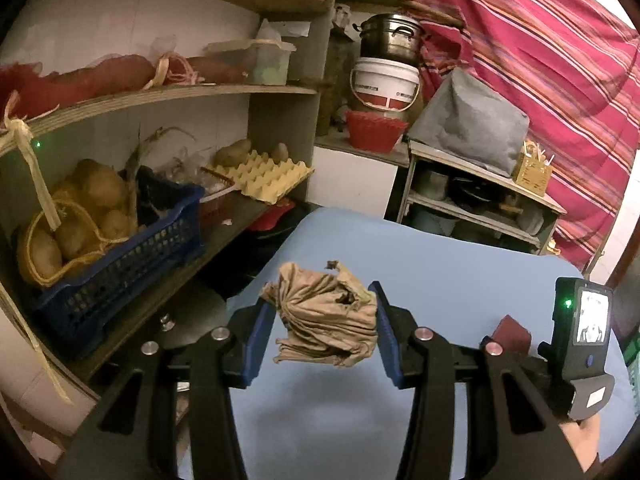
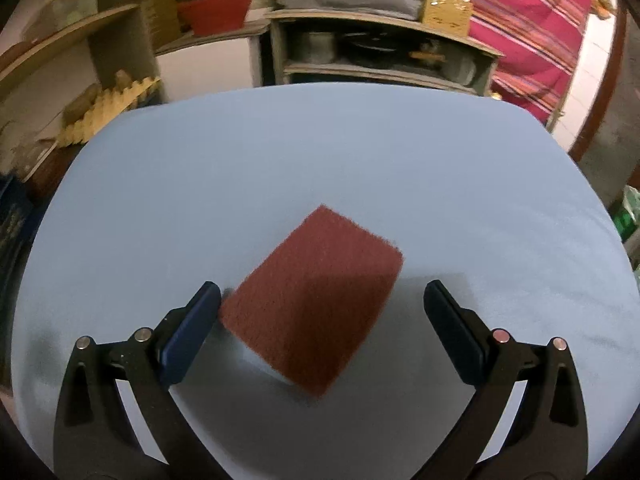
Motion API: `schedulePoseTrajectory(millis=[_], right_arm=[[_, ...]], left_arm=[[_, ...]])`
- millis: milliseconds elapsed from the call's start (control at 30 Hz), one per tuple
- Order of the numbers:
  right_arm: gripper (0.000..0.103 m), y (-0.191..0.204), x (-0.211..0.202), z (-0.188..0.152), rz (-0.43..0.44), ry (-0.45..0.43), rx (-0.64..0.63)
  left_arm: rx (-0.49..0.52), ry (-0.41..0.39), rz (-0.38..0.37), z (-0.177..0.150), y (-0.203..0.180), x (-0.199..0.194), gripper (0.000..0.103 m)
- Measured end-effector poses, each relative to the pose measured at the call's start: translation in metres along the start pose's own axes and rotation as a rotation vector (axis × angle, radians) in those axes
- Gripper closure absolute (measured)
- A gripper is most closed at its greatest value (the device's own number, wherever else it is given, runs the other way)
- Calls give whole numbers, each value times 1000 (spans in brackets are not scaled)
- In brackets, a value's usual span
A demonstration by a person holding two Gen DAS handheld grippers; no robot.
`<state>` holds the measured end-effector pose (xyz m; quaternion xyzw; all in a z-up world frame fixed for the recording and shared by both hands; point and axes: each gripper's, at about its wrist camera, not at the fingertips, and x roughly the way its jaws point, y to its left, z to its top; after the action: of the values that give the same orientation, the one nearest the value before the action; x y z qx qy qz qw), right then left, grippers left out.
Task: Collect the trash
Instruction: 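Grasp the small crumpled brown paper with the left gripper while the right gripper grasps the maroon scouring pad, then carry the paper and scouring pad over the basket and open both grippers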
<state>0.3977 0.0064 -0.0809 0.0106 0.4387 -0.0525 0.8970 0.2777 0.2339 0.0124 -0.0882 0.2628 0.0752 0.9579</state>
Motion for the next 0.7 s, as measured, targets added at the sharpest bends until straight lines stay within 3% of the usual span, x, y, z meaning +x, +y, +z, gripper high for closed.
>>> schedulePoseTrajectory(millis=[200,700], right_arm=[[18,1,0,-4,14,13,1],[20,-11,-7,-5,76,8,-16]], left_arm=[[-13,16,-13,-1,3,3,56],[2,20,-20,2,-4,3,56]])
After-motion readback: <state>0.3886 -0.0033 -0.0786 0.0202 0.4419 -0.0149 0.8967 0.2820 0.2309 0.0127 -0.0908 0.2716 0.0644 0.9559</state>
